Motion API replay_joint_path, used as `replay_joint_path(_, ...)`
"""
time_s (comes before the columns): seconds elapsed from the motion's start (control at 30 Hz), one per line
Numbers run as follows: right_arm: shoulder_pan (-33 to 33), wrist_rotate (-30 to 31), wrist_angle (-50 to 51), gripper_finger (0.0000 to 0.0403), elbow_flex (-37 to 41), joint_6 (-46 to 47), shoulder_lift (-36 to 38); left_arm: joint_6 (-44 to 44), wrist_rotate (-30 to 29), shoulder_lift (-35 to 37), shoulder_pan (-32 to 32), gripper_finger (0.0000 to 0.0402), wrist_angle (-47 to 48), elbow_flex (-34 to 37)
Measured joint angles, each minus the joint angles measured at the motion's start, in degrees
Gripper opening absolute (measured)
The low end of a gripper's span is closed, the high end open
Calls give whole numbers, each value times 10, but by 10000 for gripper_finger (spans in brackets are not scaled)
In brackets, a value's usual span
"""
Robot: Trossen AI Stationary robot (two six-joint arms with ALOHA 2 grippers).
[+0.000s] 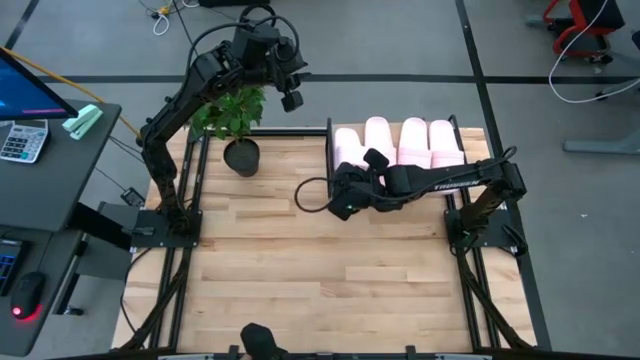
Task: Pick and place slides into the shelf
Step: Put the pink slide on the shelf
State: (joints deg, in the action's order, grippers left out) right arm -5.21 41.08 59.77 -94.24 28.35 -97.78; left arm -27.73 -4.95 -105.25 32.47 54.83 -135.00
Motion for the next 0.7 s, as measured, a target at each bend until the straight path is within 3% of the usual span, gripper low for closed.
replay_joint_path(0.7, 15, -57, -100, 30, 93, 32, 1, 0, 0, 0, 0, 107, 1, 0)
